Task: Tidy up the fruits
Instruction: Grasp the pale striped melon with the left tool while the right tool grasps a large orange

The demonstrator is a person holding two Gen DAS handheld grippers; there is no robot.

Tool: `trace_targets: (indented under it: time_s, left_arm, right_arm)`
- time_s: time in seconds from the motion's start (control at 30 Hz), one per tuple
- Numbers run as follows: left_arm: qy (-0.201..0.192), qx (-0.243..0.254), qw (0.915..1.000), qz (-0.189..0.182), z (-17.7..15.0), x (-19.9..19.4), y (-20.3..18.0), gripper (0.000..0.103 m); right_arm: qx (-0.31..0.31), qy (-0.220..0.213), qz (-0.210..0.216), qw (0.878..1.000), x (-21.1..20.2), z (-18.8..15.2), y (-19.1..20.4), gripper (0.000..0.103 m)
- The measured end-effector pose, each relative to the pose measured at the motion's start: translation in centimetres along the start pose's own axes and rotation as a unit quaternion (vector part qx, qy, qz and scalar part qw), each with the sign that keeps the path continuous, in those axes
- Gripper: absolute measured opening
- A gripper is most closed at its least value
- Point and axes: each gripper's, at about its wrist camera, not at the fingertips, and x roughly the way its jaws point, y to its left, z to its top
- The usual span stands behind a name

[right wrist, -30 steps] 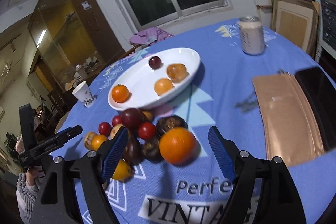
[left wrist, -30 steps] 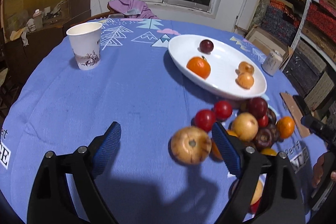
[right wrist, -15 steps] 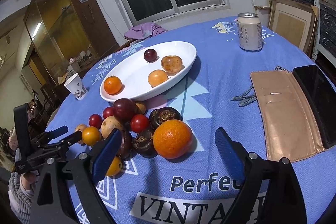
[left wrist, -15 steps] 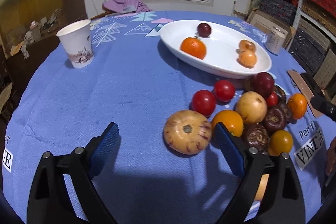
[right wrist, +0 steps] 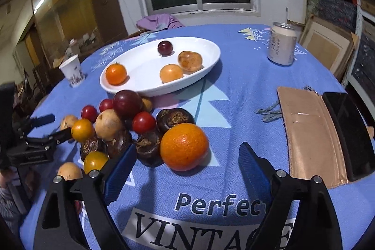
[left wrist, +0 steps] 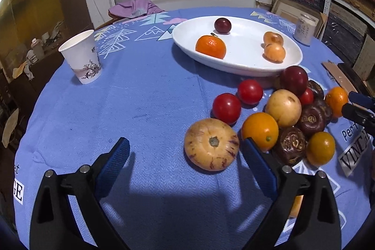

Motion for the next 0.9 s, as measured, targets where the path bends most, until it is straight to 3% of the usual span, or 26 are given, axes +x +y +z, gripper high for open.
trace_targets:
  time_s: [0.17, 0.47, 0.8, 0.9]
  left_arm:
    - [0.018, -0.023, 0.9996, -0.008, 0.0, 0.7, 0.9, 0.095]
    - [0.012, -0.031, 0.9989, -0.032, 0.0, 0.5, 1.0, 0.093]
    - [0.019, -0.057, 0.9952, -0.077, 0.1, 1.2, 1.5, 0.064]
    - [0.018, -0.051, 0.9943, -0.092, 0.2, 1.3, 1.1, 0.050]
  right_arm:
    - [0.017, 0.017, 0.013, 1.000, 0.7, 0.0, -0.7, 0.064]
    - [0.034, 0.036, 0.039, 0.998, 1.7, 0.1, -0.8, 0.064]
    - [0.053, 0.040, 0.057, 0.996, 2.0, 0.1, -1.3, 0.064]
    - [0.059, 0.041, 0.069, 0.995, 2.1, 0.1, -1.4, 0.060]
